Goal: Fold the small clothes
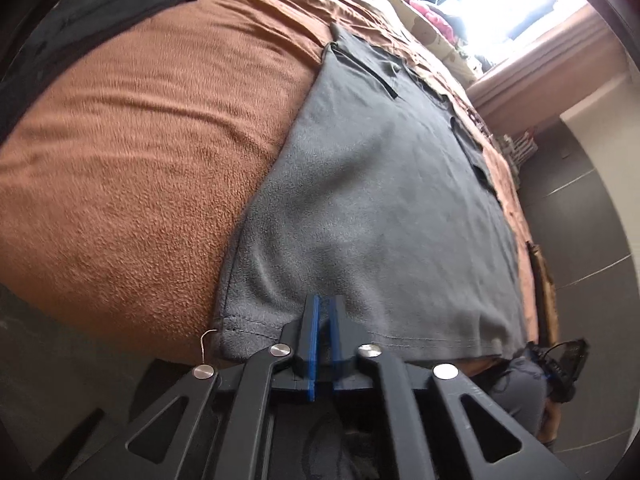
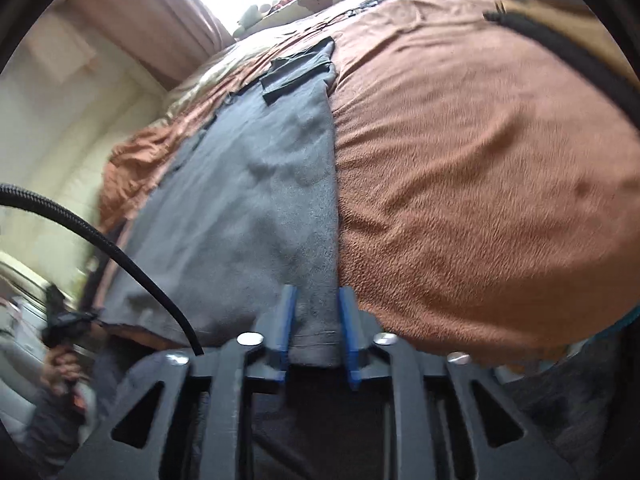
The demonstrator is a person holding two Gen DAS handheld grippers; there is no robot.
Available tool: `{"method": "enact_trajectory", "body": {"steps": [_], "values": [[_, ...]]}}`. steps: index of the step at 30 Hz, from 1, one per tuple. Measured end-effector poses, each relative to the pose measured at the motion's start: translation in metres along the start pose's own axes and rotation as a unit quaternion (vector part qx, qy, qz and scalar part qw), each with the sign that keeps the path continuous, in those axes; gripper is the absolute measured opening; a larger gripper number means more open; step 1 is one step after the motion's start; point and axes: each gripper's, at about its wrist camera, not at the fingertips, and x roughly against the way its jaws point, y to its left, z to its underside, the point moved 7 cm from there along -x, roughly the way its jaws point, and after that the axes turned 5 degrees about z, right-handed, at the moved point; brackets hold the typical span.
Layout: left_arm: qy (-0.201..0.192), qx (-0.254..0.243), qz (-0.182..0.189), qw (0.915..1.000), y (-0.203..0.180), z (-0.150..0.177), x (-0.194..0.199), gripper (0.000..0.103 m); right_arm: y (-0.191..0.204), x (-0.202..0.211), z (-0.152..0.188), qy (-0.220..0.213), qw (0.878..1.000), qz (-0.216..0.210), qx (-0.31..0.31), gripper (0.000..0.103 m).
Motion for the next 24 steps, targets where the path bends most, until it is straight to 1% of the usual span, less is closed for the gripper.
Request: {"method": "enact_trajectory", "body": {"steps": [1,3,7,10,11,12,13,16,19,21,22,24], "values": [[-0.002,0.005,0.006,1.0000,0.000,-0.001,-0.001,0.020,-0.003,0.000,-0.001,-0.001,1.000,-0.008,-0.008,0.047],[-0.006,0.015,0.021,0.9997,0.001,-0.003,-0.001,0.025,-0.009,-0.001,-0.004,-0.001,1.000,-0.020,-0.018,0.047],[-0.008,0.029,0.032,0.9990,0.001,-0.011,-0.007,0.025,-0.023,-0.010,-0.011,0.009,0.996,-0.071,-0.053,0.047],[-0.006,0.038,0.040,0.9984,0.000,-0.018,-0.016,0.025,-0.031,-0.023,-0.019,0.026,0.992,-0.099,-0.073,0.047],[-0.011,0.039,0.037,0.9985,0.000,-0.021,-0.016,0.025,-0.033,-0.026,-0.023,0.028,0.991,-0.104,-0.077,0.047],[-0.016,0.040,0.033,0.9985,0.000,-0.024,-0.015,0.025,-0.035,-0.029,-0.025,0.031,0.991,-0.107,-0.079,0.047],[-0.020,0.038,0.029,0.9987,-0.001,-0.026,-0.013,0.025,-0.037,-0.030,-0.026,0.032,0.991,-0.102,-0.080,0.044],[-0.039,0.022,0.020,0.9988,-0.003,-0.031,0.005,0.025,-0.041,-0.030,-0.027,0.036,0.992,-0.094,-0.074,0.043],[-0.050,0.020,0.008,0.9985,0.006,-0.033,0.020,0.025,-0.041,-0.032,-0.027,0.043,0.993,-0.090,-0.062,0.043],[-0.053,0.026,-0.007,0.9983,0.019,-0.031,0.028,0.025,-0.039,-0.033,-0.027,0.043,0.993,-0.089,-0.060,0.043],[-0.051,0.033,-0.009,0.9981,0.025,-0.029,0.028,0.025,-0.033,-0.036,-0.029,0.044,0.993,-0.091,-0.061,0.043],[-0.049,0.047,-0.007,0.9977,0.034,-0.026,0.027,0.025,-0.033,-0.036,-0.027,0.045,0.992,-0.097,-0.064,0.043]]}}
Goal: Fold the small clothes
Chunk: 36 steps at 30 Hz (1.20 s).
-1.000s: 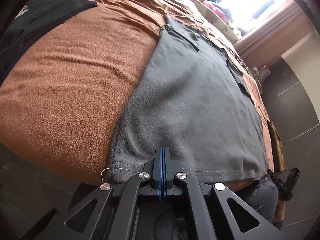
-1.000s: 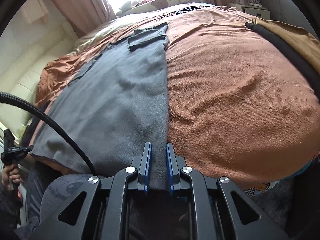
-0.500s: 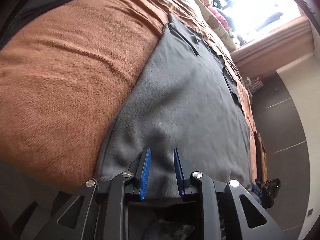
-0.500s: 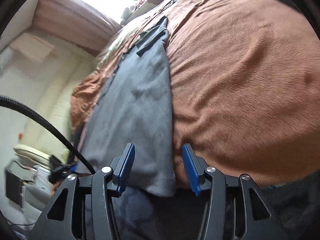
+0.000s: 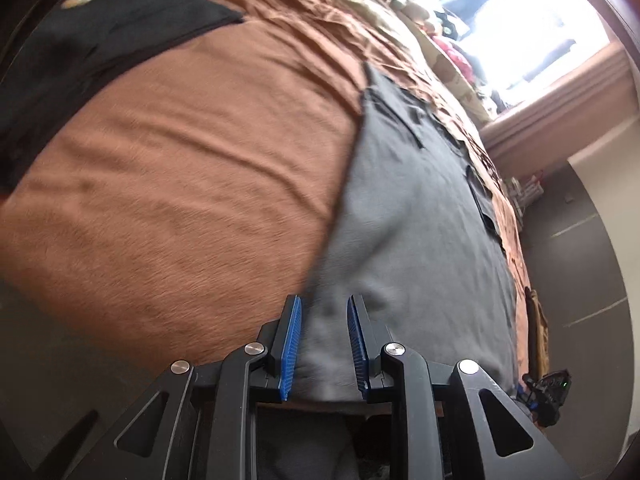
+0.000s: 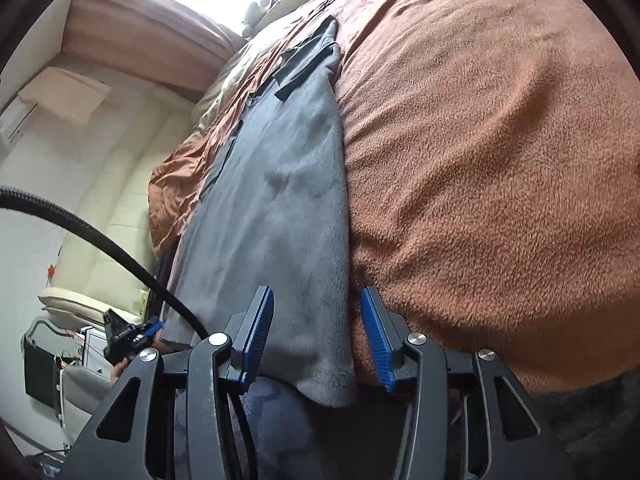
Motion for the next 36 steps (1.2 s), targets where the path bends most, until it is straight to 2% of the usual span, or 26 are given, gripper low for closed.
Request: {"method": "enact_trajectory", "body": {"steps": [2,11,12,13,18,19,20,21,22,30,36], "values": [[0.008,0.011,0.000,0.9999,0.009,0.005,-0.002,0.025,0.003,0.002,0.003,0.001,1.000,-0.003,0.000,0.043],[0.010,0.040,0.049,0.9979,0.016,0.017,-0.001,0.029,0.002,-0.001,0.007,0.003,1.000,-0.026,-0.015,0.043],[0.009,0.045,0.055,0.9975,0.016,0.016,-0.003,0.029,0.002,-0.004,0.005,0.001,1.000,-0.027,-0.016,0.041],[0.008,0.047,0.061,0.9970,0.015,0.014,-0.006,0.029,0.002,-0.007,0.004,0.000,1.000,-0.021,-0.015,0.033],[0.006,0.062,0.085,0.9944,0.007,0.005,-0.023,0.028,0.001,-0.021,-0.004,0.000,1.000,0.002,-0.028,0.010],[0.005,0.056,0.076,0.9955,0.004,0.005,-0.024,0.026,0.001,-0.022,-0.004,0.001,1.000,0.009,-0.029,0.007],[0.008,0.051,0.067,0.9964,0.004,0.005,-0.024,0.013,0.003,-0.021,-0.004,0.001,1.000,0.013,-0.026,0.007],[0.014,0.046,0.058,0.9971,0.003,0.007,-0.025,0.008,0.006,-0.020,-0.004,0.000,1.000,0.018,-0.021,0.005],[0.016,0.044,0.058,0.9972,0.002,0.007,-0.025,0.008,0.010,-0.017,-0.003,0.001,1.000,0.021,-0.016,0.002],[-0.033,0.039,0.109,0.9927,-0.017,-0.008,0.014,0.005,0.044,0.021,-0.009,-0.043,0.999,-0.019,-0.005,0.000],[-0.064,0.020,0.137,0.9883,-0.045,-0.015,0.043,0.004,0.066,0.045,-0.012,-0.075,0.997,-0.028,0.002,0.000]]}}
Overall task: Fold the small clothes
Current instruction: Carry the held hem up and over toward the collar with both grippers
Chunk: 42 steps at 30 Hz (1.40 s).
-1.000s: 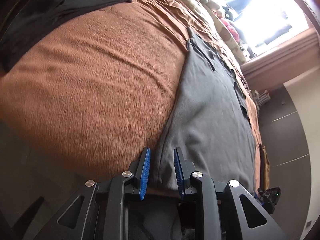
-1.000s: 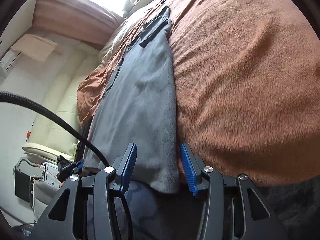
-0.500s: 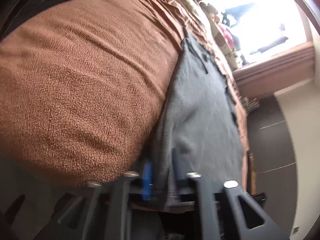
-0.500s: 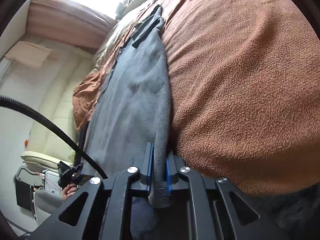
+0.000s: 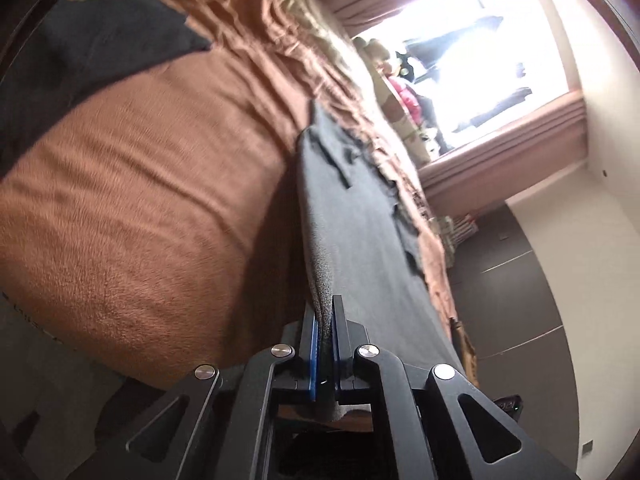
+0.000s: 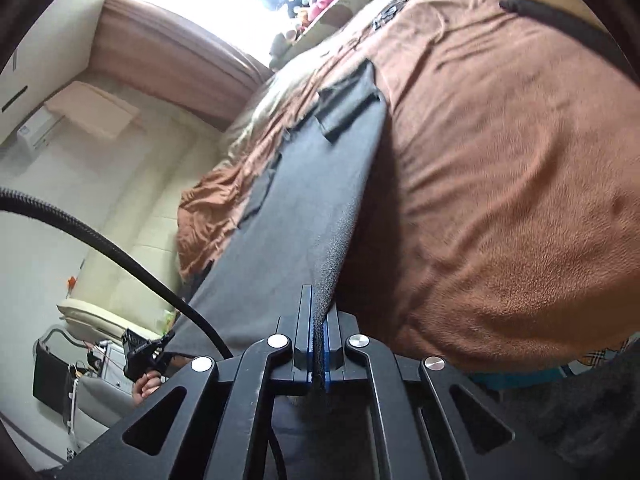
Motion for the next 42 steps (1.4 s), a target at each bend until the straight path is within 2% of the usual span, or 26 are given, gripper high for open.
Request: {"method": "enact_trajectory", "body": {"steps": [9,18,22,25,33,42], "values": [[-0.044,-0.017,0.032,0.9984,-0.056,-0.009,0.045,0.004,0.027,0.060,0.010,-0.049,0.998,-0.043,0.019,0.000],[-0.070,-0.037,0.101,0.9917,-0.113,-0.006,0.111,0.004,0.036,0.132,0.030,-0.084,0.991,-0.099,0.022,0.000],[-0.083,-0.056,0.126,0.9869,-0.140,-0.003,0.141,0.004,0.033,0.150,0.032,-0.097,0.989,-0.111,0.019,0.000],[-0.087,-0.062,0.127,0.9861,-0.149,-0.003,0.151,0.004,0.029,0.157,0.031,-0.113,0.988,-0.105,0.019,0.000],[-0.088,-0.050,0.114,0.9882,-0.148,-0.023,0.130,0.004,0.022,0.134,0.014,-0.110,0.991,-0.080,0.013,0.000],[-0.095,-0.033,0.079,0.9917,-0.146,-0.074,0.076,0.004,0.044,0.097,-0.049,-0.127,0.991,-0.047,-0.007,0.000]]}}
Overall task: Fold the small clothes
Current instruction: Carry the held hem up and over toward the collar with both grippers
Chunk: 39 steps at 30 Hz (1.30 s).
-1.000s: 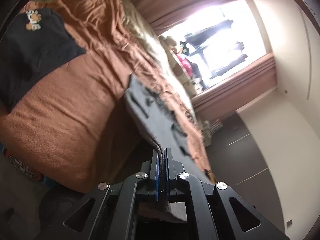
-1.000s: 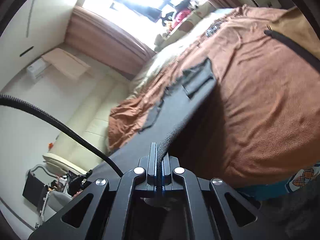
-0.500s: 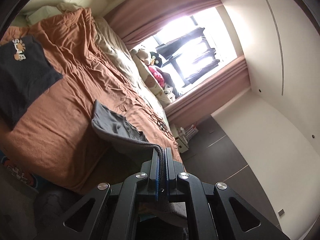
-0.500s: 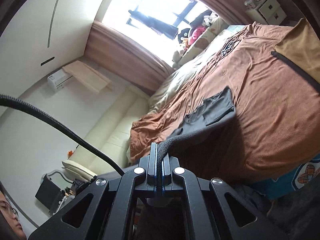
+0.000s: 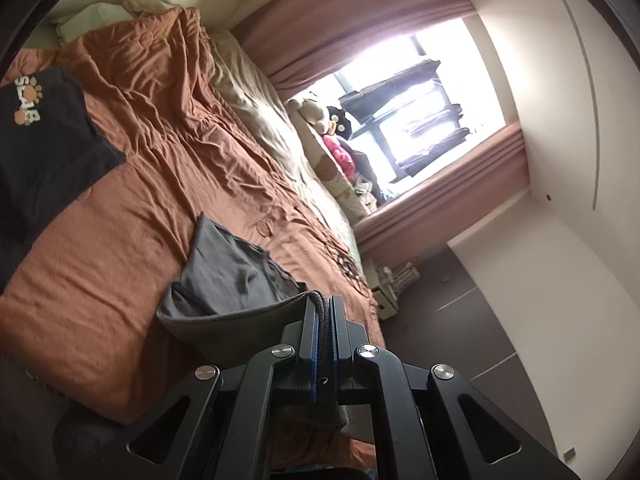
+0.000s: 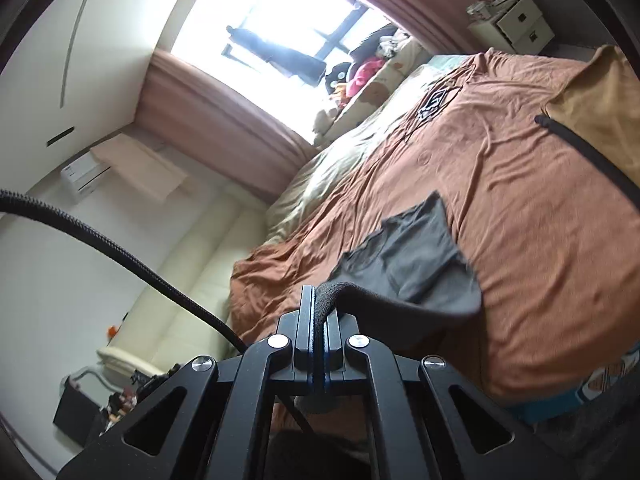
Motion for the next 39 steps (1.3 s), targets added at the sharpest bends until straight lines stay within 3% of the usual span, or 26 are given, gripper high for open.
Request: {"method": "enact_trajectory", "body": {"steps": [10,21,39], "values": [[0.004,0.004,-0.035,0.9994,0.016,-0.045,-0.072,0.004,0.012,-0.084,-0.041,-0.015,0.999,0.044,-0.001,0.000],[0.024,0.007,-0.064,0.9976,0.041,-0.077,-0.144,0.004,0.013,-0.144,-0.076,-0.004,0.997,0.076,-0.010,0.000],[0.074,0.033,-0.129,0.9883,0.128,-0.092,-0.251,0.005,-0.034,-0.239,-0.095,0.033,0.987,0.148,-0.046,0.000]]}}
